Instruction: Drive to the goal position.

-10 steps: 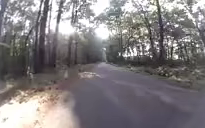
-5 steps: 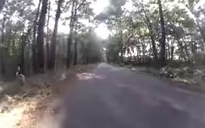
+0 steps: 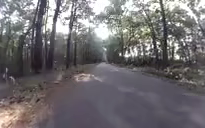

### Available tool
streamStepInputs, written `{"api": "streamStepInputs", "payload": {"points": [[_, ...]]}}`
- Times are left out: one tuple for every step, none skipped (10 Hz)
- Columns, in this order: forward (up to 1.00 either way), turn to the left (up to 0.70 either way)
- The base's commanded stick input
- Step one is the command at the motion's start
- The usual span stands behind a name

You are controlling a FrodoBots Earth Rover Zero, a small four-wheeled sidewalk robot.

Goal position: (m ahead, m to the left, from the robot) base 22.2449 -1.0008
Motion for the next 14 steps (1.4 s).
{"api": "streamStepInputs", "payload": {"points": [[0.70,-0.01],[0.70,-0.01],[0.70,-0.01],[0.70,-0.01],[0.70,-0.01],[0.70,-0.01],[0.70,-0.01],[0.70,-0.01],[0.70,-0.01],[0.70,-0.01],[0.70,-0.01],[0.70,-0.01],[0.70,-0.01],[0.70,-0.01]]}}
